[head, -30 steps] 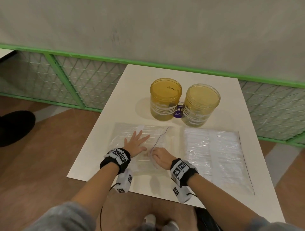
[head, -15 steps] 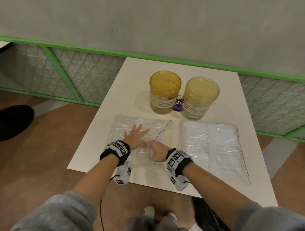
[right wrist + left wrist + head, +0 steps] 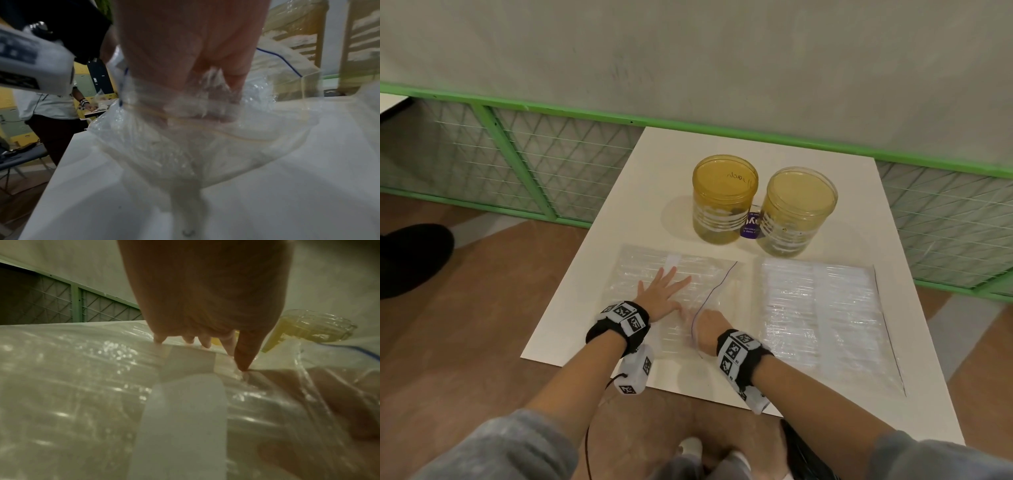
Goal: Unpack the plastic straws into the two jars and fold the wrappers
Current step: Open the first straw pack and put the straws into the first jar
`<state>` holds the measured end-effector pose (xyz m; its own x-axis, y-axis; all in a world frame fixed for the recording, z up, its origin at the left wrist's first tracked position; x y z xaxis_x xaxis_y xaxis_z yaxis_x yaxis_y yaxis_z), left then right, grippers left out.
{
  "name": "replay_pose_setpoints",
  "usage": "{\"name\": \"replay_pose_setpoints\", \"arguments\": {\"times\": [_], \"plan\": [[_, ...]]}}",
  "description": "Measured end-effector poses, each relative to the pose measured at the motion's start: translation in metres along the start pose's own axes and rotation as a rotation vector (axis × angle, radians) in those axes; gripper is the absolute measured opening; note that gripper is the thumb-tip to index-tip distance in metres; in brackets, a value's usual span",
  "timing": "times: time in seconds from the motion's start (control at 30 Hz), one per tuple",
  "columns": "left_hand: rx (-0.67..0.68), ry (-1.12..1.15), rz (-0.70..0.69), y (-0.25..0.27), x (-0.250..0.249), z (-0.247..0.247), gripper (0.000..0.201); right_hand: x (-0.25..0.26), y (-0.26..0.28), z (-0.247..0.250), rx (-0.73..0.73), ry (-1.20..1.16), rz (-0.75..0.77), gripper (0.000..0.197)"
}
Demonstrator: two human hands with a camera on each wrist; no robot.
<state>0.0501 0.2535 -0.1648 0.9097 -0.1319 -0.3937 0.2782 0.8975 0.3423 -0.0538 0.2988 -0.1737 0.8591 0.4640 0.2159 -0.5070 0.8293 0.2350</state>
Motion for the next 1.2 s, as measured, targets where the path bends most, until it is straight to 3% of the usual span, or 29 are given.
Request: {"name": "replay_pose_setpoints", "arguments": {"times": [0.1, 0.3, 0.47, 0.67, 0.77, 0.83, 0.97, 1.07, 1.2], "plan": [[-0.007, 0.005, -0.003, -0.001, 0.000, -0.001, 0.063, -0.004, 0.001, 0.007, 0.009, -0.011, -0.026, 0.055], [-0.010, 0.049, -0.017, 0.001, 0.003, 0.000, 0.056, -0.022, 0.011, 0.025, -0.058, 0.179, -0.039, 0.027], [-0.032, 0.108, 0.000, 0.004, 0.002, 0.003, 0.055, -0.060, 0.028, 0.040, -0.023, 0.153, -0.142, 0.043], [0.036, -0.052, -0.091, 0.007, -0.011, -0.012, 0.093, -0.069, 0.020, 0.062, 0.056, -0.001, -0.215, 0.057], [-0.033, -0.110, -0.075, 0.003, -0.012, -0.014, 0.071, -0.067, 0.014, 0.073, 0.069, -0.224, -0.244, 0.056], [-0.082, -0.095, -0.050, 0.004, -0.011, -0.014, 0.061, -0.077, 0.019, 0.076, -0.006, -0.461, -0.306, 0.056], [-0.138, 0.032, 0.002, 0.007, -0.011, -0.010, 0.055, -0.095, 0.043, 0.070, -0.422, -0.884, -0.484, 0.082], [-0.177, 0.142, 0.038, 0.006, -0.010, -0.006, 0.052, -0.091, 0.050, 0.048, -0.629, -1.125, -0.646, 0.096], [-0.205, 0.139, 0.029, 0.006, -0.009, -0.008, 0.051, -0.082, 0.043, 0.027, -0.556, -1.087, -0.662, 0.087]]}}
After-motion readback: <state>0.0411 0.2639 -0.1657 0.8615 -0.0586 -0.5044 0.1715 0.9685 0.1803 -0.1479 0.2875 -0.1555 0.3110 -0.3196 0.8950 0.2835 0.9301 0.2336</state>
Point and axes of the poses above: each hand's wrist, its own y-axis away from the middle knuckle, its own z-axis out of the back of the hand, x = y × z, the point moved 5 cm from there along -y, towards the middle knuckle, and after that the axes turned 12 degrees about -x, right-handed, at the moved point
